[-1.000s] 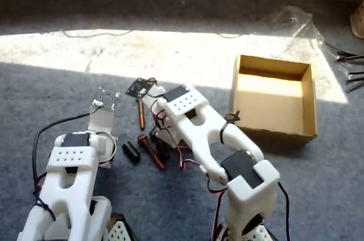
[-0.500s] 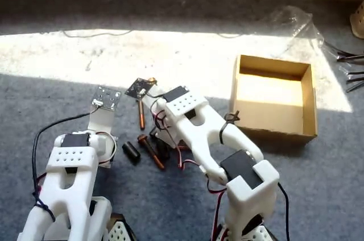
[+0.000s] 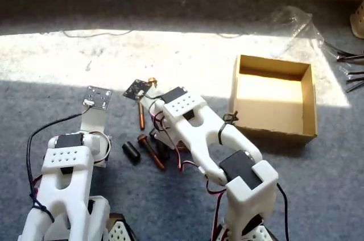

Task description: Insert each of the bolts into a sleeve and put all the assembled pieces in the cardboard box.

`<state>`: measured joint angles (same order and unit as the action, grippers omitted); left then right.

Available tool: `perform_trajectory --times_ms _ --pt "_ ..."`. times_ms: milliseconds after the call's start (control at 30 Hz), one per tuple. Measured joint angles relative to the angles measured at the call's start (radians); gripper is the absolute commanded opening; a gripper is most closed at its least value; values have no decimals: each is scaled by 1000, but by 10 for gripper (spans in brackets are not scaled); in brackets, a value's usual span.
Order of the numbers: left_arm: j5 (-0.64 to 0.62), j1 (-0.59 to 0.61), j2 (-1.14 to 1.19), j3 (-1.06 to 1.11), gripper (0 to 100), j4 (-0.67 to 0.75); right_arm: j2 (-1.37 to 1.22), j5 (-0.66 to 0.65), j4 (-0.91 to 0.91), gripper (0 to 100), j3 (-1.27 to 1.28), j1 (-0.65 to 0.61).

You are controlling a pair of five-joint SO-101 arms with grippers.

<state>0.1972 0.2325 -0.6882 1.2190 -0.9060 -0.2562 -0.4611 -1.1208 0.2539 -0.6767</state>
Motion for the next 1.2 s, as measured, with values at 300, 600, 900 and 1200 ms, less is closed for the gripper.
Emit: perform_trajectory --times_ms 300,600,900,1200 --pt "0 2 0 0 7 0 0 0 0 195 0 0" --pt "0 12 0 0 6 3 0 0 18 195 0 0" --pt "0 71 0 0 7 3 0 0 35 195 0 -3" --pt "0 71 0 0 7 3 0 0 35 60 0 -3"
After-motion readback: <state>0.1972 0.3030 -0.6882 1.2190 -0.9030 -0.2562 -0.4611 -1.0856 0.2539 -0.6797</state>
